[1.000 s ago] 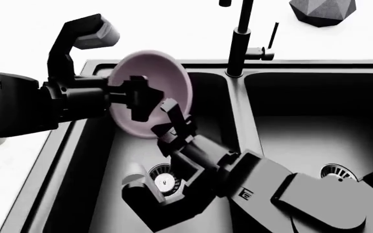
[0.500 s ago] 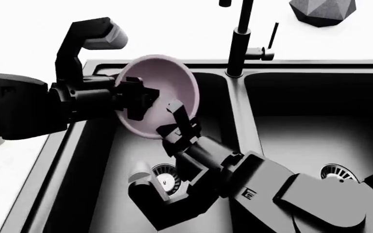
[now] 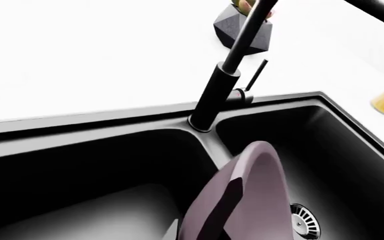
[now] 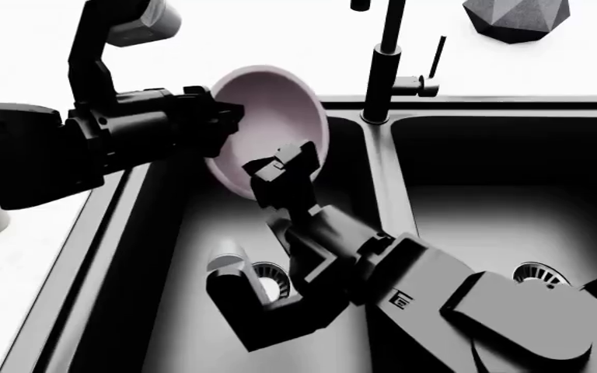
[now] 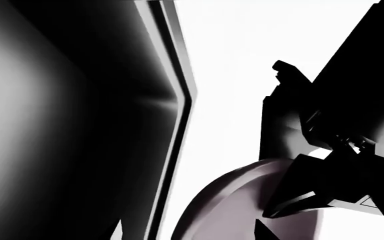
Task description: Pick the cup and bowl from the sink and place them on the counter for drying.
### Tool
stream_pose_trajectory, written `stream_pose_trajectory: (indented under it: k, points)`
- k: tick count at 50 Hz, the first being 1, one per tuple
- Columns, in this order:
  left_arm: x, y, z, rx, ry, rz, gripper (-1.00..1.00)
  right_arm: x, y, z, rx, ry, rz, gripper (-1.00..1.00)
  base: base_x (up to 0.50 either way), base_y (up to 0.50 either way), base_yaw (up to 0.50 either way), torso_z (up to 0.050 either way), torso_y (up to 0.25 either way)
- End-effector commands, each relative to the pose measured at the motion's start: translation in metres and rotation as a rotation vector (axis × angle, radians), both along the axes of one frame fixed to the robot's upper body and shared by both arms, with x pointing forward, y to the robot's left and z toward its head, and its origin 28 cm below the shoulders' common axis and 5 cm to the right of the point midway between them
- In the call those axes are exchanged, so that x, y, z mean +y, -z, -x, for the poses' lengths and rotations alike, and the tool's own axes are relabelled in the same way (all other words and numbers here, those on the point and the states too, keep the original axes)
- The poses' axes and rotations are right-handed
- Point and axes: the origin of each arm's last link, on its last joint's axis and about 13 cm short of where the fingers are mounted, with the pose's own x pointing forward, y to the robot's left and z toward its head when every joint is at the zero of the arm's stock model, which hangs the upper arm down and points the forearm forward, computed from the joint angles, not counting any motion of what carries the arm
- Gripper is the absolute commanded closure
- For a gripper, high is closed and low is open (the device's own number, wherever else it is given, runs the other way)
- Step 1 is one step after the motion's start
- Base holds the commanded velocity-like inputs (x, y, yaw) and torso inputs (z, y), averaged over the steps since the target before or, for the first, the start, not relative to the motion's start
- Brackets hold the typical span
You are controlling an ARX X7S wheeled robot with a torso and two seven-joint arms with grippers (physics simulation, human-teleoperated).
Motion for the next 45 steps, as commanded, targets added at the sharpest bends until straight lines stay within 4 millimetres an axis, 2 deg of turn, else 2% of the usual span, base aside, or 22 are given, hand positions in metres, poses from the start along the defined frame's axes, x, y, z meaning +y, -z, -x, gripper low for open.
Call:
stream_pose_trajectory:
  k: [1,20,25,32,36,40,45]
  points:
    - [0.0,-0.004,-0.002,-0.02,-0.016,0.034,1.0,-0.001,-0.004,0.0,-0.028,0.007,-0.026,-1.0,0.0,0.0,0.0,0.0,0.0]
    - [0.004,0.001,-0.008,-0.024,-0.071,0.015,1.0,-0.01,-0.014,0.005,-0.075,0.059,-0.138,-1.0,0.0,0.0,0.0,0.0,0.001]
    - [0.005,-0.009,-0.007,-0.035,-0.078,0.046,1.0,-0.014,-0.006,0.004,0.003,0.083,-0.129,-1.0,0.0,0.0,0.0,0.0,0.0]
    - [0.01,-0.023,-0.007,-0.075,-0.1,0.094,1.0,-0.022,-0.007,0.006,0.057,0.113,-0.16,-1.0,0.0,0.0,0.0,0.0,0.0]
    - [0.013,-0.026,-0.006,-0.083,-0.109,0.109,1.0,-0.025,-0.01,0.009,0.143,0.113,-0.176,-1.0,0.0,0.0,0.0,0.0,0.0]
    - [0.015,-0.028,-0.004,-0.09,-0.119,0.115,1.0,-0.034,-0.022,0.016,0.216,0.115,-0.35,-1.0,0.0,0.0,0.0,0.0,0.002]
    - [0.016,-0.027,-0.004,-0.091,-0.132,0.134,1.0,-0.045,-0.025,0.023,0.34,0.12,-0.469,-1.0,0.0,0.0,0.0,0.0,0.0]
